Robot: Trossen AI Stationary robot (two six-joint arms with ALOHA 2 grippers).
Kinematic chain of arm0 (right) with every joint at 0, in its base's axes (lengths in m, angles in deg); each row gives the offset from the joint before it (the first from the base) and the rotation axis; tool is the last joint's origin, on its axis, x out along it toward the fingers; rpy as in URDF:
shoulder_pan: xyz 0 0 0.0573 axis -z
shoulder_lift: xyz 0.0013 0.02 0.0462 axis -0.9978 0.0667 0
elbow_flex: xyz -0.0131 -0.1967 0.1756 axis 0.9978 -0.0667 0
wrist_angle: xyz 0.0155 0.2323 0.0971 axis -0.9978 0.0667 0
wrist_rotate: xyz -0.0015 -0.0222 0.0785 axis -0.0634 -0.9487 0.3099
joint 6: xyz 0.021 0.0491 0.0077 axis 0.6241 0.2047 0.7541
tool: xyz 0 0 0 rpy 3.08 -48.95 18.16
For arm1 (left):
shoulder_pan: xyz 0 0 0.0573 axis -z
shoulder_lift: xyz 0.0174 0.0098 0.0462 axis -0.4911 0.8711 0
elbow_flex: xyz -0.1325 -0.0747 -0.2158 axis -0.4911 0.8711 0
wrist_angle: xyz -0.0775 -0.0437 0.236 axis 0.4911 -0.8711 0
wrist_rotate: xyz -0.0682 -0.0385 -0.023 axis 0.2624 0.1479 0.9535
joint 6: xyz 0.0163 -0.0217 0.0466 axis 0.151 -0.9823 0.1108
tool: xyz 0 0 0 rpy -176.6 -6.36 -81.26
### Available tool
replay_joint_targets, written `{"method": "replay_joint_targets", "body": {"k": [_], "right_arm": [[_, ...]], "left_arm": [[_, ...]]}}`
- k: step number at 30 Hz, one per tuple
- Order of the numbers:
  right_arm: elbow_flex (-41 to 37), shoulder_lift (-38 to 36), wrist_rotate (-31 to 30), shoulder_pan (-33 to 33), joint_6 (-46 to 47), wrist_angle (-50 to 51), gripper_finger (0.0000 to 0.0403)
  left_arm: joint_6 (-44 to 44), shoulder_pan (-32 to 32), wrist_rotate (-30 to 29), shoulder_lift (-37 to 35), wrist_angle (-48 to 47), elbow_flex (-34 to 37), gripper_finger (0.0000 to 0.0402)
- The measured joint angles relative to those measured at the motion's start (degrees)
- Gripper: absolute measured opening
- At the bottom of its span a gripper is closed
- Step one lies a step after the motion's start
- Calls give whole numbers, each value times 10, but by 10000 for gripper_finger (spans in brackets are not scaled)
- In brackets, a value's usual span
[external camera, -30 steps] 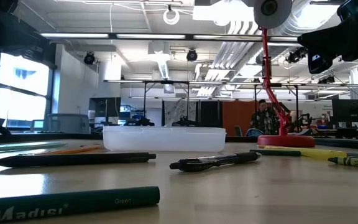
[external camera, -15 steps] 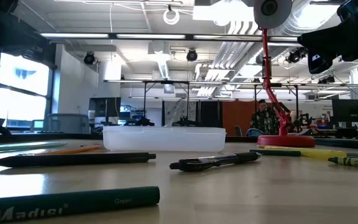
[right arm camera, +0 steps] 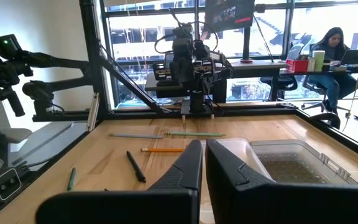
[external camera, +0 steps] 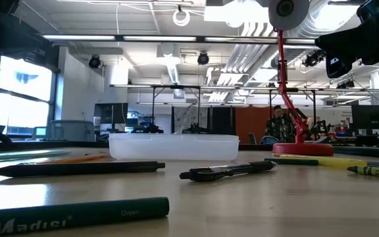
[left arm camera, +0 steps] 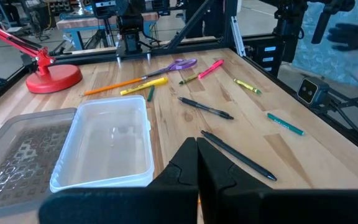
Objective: Pick & place school supplies into a supply box
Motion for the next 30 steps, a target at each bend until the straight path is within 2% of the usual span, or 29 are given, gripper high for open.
{"method": "replay_joint_targets", "body": {"k": [5,10,12,16,24,30], "right_arm": [[0,0,0,0,-4,0,0],[0,0,-34,0,-179,0,0],[0,0,-39,0,-193,-3,0],[0,0,-39,0,-153,-10,0],[0,0,-34,0,6,-41,0],[0,0,-61,0,-23,-68,0]], "left_arm": [[0,0,0,0,0,0,26],[0,0,0,0,0,0,26],[0,0,0,0,0,0,26],[0,0,0,0,0,0,26],[0,0,0,0,0,0,26],[0,0,0,0,0,0,26]]}}
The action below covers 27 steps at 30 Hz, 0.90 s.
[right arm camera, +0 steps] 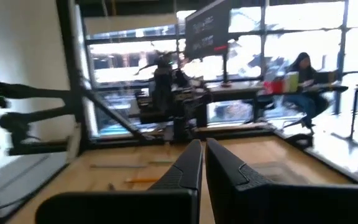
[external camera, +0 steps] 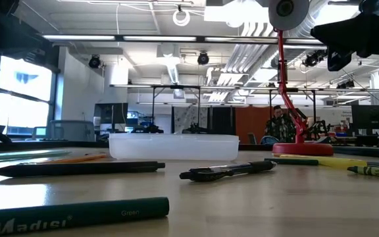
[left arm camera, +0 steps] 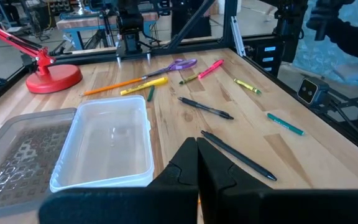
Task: Pick & place school supplies into a supply box
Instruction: Put the top light blue pencil into the supply box
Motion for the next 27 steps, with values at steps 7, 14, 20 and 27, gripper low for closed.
{"method": "replay_joint_targets", "body": {"k": [7,14,20,27], "right_arm": [[0,0,-101,0,-40,-48,0],[0,0,-112,0,28,-60,0],[0,0,-16,0,17,-116,0],[4,55,-40,0,27,-151,0]], "left_arm": [[0,0,0,0,0,0,26],[0,0,0,0,-6,0,26],[0,0,0,0,-14,0,26],[0,0,0,0,-14,0,26]]}}
